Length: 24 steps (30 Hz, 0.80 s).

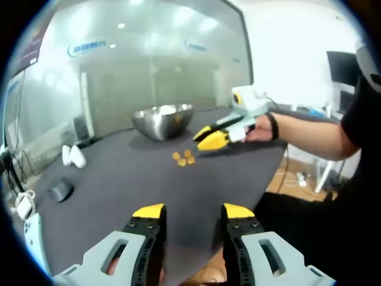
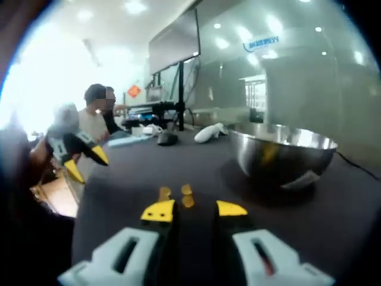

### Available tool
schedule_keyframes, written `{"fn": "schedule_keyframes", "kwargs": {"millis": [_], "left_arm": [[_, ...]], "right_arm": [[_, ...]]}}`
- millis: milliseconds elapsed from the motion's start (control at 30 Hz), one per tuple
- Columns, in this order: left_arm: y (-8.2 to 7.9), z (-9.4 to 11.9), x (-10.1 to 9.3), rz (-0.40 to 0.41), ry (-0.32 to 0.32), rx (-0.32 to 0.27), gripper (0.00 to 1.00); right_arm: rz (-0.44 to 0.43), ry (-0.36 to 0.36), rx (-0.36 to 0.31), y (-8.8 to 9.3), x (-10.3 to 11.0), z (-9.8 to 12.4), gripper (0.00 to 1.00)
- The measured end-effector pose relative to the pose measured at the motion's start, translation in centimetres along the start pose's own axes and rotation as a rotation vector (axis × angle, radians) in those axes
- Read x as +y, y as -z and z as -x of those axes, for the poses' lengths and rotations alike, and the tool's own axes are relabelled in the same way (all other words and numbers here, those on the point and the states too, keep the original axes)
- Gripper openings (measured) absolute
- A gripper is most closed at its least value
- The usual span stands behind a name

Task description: Pick up the QQ candy scattered on the table and place it into the stainless steel bowl on the table

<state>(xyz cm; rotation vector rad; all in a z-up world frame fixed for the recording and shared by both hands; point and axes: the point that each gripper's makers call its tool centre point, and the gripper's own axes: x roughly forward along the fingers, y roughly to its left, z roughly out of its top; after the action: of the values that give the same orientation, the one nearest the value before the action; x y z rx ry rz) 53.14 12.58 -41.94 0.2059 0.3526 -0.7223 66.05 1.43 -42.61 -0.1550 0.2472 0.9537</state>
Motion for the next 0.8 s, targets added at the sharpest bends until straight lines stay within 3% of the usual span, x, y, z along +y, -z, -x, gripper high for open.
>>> {"fn": "schedule_keyframes", "kwargs": {"millis": [200,300,367,533,700,800], "left_arm": [[0.4,0.2,0.3,0.008,-0.008,0.007,0.39],[0.6,0.2,0.3,0.012,-0.010,0.009,0.39],[0.7,0.1,0.3,0.013,-0.009,0.014,0.39],[0.4,0.0,0.0,0.008,-0.004,0.007,0.39],[0.5,0.1,0.0,0.005,-0.005,0.010,0.39],[0.5,0.3,0.2,0.007,-0.013,0.011,0.39]], "right_arm": [[0.007,-0.014,0.043,0.6,0.8,-1.6,0.21],[-0.008,-0.013,0.051,0.8,1.0,-1.7,0.18],[-0.003,-0.018,0.056,0.8,1.3,-1.6,0.09],[0.031,-0.018,0.059,0.8,2.0,-1.2,0.09],[0.044,0.002,0.045,0.4,1.4,-1.0,0.09],[0.051,0.041,-0.013,-1.4,1.0,-0.1,0.09]]}}
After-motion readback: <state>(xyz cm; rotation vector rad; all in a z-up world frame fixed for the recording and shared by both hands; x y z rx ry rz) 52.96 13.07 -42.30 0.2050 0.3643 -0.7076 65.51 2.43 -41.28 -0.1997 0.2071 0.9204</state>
